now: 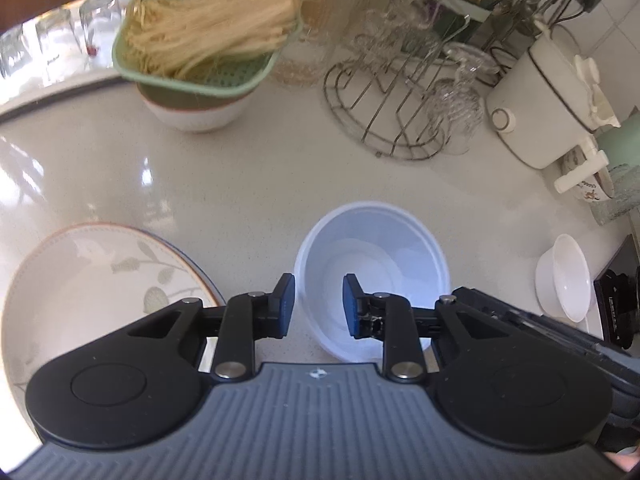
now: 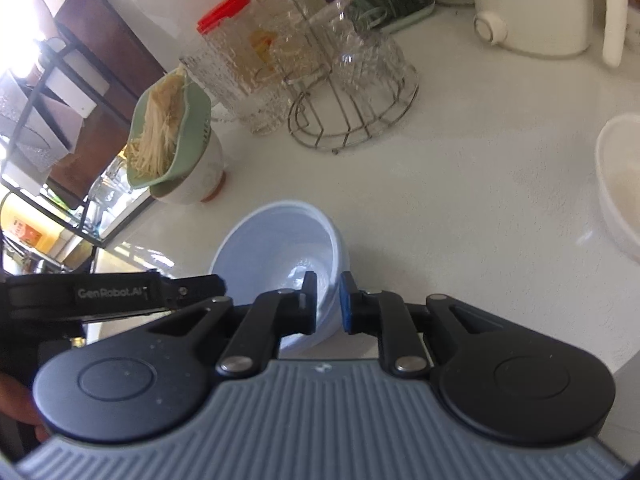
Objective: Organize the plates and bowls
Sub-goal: 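Move both grippers toward the white ceramic bowls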
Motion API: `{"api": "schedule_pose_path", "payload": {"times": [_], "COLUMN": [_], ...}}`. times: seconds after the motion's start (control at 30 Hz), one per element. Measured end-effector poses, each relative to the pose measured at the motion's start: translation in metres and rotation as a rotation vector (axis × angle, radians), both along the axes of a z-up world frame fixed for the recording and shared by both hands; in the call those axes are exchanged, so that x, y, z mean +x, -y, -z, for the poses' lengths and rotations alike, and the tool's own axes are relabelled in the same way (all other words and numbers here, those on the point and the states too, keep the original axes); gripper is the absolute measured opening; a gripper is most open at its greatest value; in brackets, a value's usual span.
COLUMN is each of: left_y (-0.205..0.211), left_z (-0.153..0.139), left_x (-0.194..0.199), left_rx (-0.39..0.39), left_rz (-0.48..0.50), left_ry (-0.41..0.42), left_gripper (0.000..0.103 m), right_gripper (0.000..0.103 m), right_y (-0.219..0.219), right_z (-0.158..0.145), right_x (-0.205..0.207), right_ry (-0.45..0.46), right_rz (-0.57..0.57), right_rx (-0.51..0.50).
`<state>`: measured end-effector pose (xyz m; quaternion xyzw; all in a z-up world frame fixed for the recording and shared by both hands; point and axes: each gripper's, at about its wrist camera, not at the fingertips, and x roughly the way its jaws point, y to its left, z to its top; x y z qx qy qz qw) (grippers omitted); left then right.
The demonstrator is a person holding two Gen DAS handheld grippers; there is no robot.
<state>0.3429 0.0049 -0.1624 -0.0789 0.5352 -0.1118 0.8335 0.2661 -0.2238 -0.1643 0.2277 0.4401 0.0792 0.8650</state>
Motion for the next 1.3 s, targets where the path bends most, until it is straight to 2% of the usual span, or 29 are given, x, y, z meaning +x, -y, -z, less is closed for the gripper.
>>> {"api": "schedule_pose_path", "payload": {"times": [0.23, 0.5, 0.7, 1.03, 1.3], "left_y": [0.009, 0.031, 0.051, 0.097, 0.148], "left_z": [-0.035, -0.08, -0.101, -0.108, -0.094], "left_x": [-0.014, -0.033, -0.045, -0.061, -0.073], "left_rx": [-0.003, -0.019, -0.035, -0.031, -0.026], "left_rz": [0.03, 0.075, 0.089, 0.116, 0.144], "left_ry": [0.077, 0.187, 0.233, 0.258, 0.247], "left_gripper": [0.03, 0.03, 0.03, 0.03, 0.03], "right_gripper": [0.016, 0.016, 0.016, 0.016, 0.016], "right_y": [0.008, 0.027, 0.043, 0.081, 0.123], "right_z": [-0.038, -0.078, -0.099, -0.112, -0.098], "right_x": [-0.015, -0.033, -0.047, -0.069, -0.09], "right_ry": [0.122, 0.242, 0.316, 0.378, 0.363], "right_rz": [0.006, 0.058, 0.079, 0.137, 0.203], "right_rx": [-0.079, -0.125, -0.172, -0.222, -0.273]}}
